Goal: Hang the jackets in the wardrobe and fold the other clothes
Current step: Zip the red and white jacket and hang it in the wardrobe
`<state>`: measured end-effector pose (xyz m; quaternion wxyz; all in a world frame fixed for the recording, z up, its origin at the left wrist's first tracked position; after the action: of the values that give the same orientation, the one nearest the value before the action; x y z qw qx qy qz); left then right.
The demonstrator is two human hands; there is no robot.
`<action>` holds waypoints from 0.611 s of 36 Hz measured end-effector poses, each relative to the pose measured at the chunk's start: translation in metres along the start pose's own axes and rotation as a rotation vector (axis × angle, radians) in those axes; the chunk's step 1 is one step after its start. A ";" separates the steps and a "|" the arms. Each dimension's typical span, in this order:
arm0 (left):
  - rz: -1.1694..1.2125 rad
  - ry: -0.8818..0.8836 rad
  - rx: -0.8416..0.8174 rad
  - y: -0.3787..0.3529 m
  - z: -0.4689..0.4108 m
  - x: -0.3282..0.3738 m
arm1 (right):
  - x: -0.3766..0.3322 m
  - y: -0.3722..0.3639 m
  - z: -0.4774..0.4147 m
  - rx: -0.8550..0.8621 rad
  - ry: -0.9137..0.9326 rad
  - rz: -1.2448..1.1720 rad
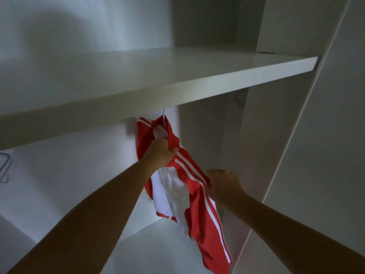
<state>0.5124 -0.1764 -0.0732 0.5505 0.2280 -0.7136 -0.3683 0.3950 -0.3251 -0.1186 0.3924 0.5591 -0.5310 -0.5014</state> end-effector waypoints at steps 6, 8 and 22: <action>0.147 0.025 0.072 0.007 0.010 0.006 | 0.003 -0.001 0.009 -0.023 -0.032 -0.050; 0.163 0.037 0.112 0.007 0.017 0.008 | 0.001 0.001 0.012 -0.025 -0.027 -0.047; 0.386 -0.007 0.363 0.018 0.151 0.064 | 0.019 0.074 0.104 0.000 -0.144 -0.434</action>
<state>0.3511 -0.1703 -0.0387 0.5584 0.1813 -0.8001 -0.1231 0.2771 -0.3436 -0.0688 0.2366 0.6231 -0.4250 -0.6125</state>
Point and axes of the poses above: each hand's wrist, its own z-axis away from the middle knuckle, its own y-axis out of the back of the hand, x = y × z, the point moved 10 cm from there along -z, towards the middle knuckle, and after that the axes turned 3 degrees about z, right-handed, at the moved point
